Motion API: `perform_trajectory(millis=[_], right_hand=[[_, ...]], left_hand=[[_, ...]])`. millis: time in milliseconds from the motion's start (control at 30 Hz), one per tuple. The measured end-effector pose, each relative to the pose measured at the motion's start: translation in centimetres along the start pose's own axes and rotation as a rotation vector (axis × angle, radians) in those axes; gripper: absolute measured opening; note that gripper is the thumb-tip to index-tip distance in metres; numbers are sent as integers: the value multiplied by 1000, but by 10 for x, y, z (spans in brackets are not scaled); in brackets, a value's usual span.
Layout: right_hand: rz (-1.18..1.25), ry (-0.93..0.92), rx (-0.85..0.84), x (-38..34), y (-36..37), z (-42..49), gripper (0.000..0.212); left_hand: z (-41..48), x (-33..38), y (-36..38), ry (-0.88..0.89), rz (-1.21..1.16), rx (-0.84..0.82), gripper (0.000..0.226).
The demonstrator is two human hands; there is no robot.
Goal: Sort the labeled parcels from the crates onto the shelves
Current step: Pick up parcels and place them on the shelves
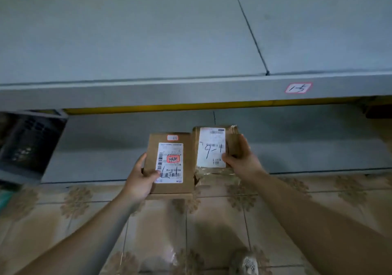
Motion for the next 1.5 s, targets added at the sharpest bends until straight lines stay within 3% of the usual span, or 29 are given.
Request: perform_trajectory(millis=[167,400,600,700,767,867,933,1000,1133,1333,1500], right_hand=[[-14,-124,4,63,38,99,70],[27,-185,53,139,94,198,76],[59,-213,124,153,114,238,75],[-170,-273,103,148,109,230,82],[-420,-522,112,137,98,214,80],[-861,-848,-28,131,99,211,88],[-1020,-807,-78,133,106,226,89],[-1085,-692,-6,129,116,239,75],[-998,-515,128,102,148,258,73],[-1040,-700,50,81,138,272,78],[-1179,-587,149,72,157,311,63]], left_hand=[[103,-76,31,59,5,44,57],[221,-167,47,119,23,109,74],[268,-195,43,166,210,170,67],[273,-197,41,190,607,232,63],[267,-190,52,244,744,224,62],[264,-175,75,327,995,181,68],[269,-173,88,338,1091,114,75],[280,-173,90,314,1116,93,78],[300,-170,71,278,1115,134,77],[310,-174,54,289,1050,184,76],[311,-168,54,281,1043,183,75]])
Point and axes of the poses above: each hand's wrist, its own z-axis towards the middle knuckle, its own y-axis out of the palm, x = y × z, the point moved 5 cm from there along z, towards the middle knuckle, and after that the axes turned 1 degree about z, right-handed, at the moved point
